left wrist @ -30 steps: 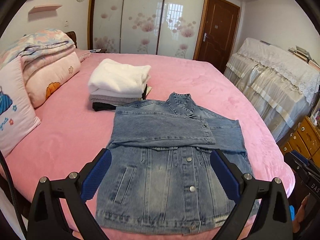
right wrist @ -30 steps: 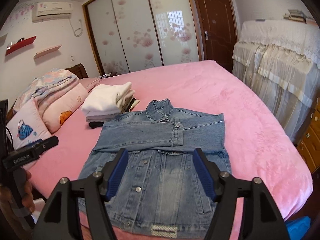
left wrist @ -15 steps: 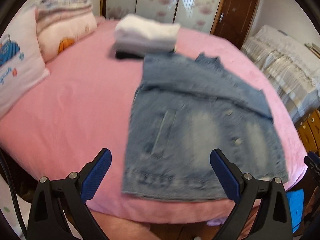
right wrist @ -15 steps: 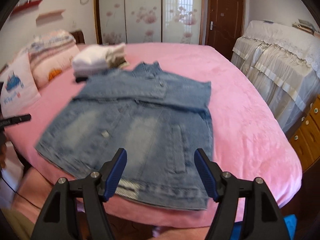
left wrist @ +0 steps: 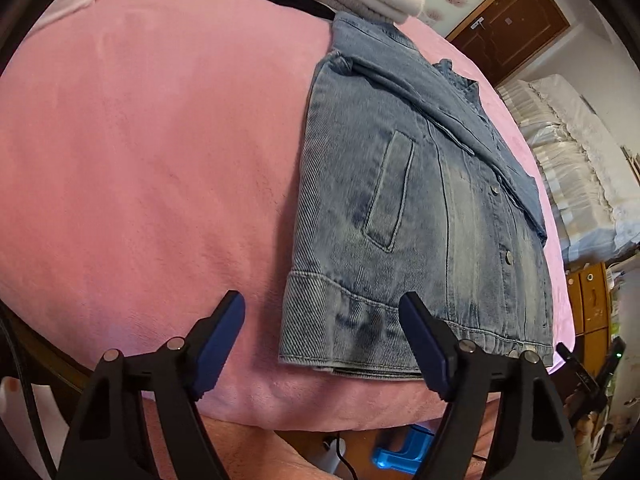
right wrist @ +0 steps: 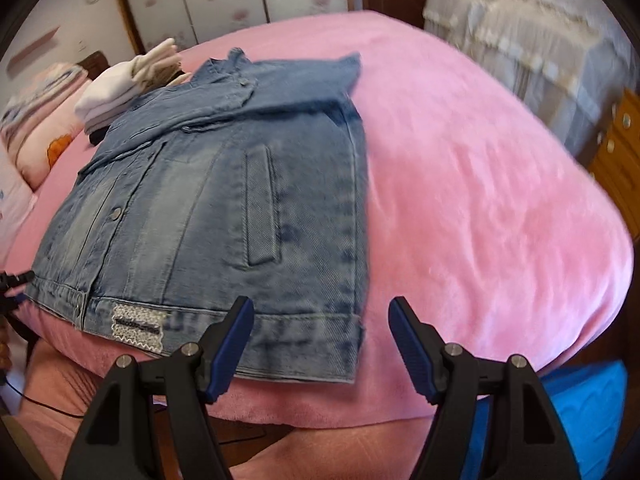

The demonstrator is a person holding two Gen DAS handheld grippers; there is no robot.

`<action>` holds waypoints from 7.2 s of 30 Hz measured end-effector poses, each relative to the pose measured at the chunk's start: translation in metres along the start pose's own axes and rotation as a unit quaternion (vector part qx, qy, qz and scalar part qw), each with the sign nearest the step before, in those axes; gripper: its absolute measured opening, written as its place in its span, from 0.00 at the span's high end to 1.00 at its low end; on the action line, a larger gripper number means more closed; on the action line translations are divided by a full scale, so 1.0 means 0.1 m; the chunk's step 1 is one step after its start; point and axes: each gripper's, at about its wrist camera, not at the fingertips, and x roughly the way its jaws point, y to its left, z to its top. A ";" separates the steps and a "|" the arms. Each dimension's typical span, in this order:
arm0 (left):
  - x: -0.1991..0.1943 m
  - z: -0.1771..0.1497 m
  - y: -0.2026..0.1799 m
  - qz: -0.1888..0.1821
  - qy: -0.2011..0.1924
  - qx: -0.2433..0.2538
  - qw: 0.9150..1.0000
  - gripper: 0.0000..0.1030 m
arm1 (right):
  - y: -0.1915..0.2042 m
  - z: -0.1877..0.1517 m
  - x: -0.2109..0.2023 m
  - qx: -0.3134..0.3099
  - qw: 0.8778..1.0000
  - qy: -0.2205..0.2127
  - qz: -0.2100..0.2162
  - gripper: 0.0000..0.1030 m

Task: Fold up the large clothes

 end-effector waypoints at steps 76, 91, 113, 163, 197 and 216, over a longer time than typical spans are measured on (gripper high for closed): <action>1.35 3.45 -1.31 0.060 -0.083 0.138 0.985 0.20 | -0.08 3.54 2.02 0.092 0.992 -0.010 0.086 0.54; 1.97 3.59 -1.31 0.109 -0.038 0.200 0.973 0.58 | 0.21 3.57 2.36 -0.010 1.000 -0.011 0.016 0.53; 1.91 3.33 -1.85 0.266 -0.235 0.242 0.903 0.74 | 0.43 3.75 2.44 -0.016 0.992 -0.084 -0.090 0.77; 1.33 2.34 -1.11 0.221 -0.139 0.049 0.964 0.29 | 0.30 2.28 1.62 0.024 0.991 -0.061 -0.114 0.77; 0.29 1.24 -1.18 -0.065 -0.049 -0.021 0.996 0.17 | 1.93 1.60 0.16 -0.044 0.994 -0.088 0.047 0.57; 1.43 2.23 -0.56 -0.143 -0.143 -0.109 0.973 0.18 | 2.18 1.85 1.04 -0.031 0.997 -0.060 0.042 0.57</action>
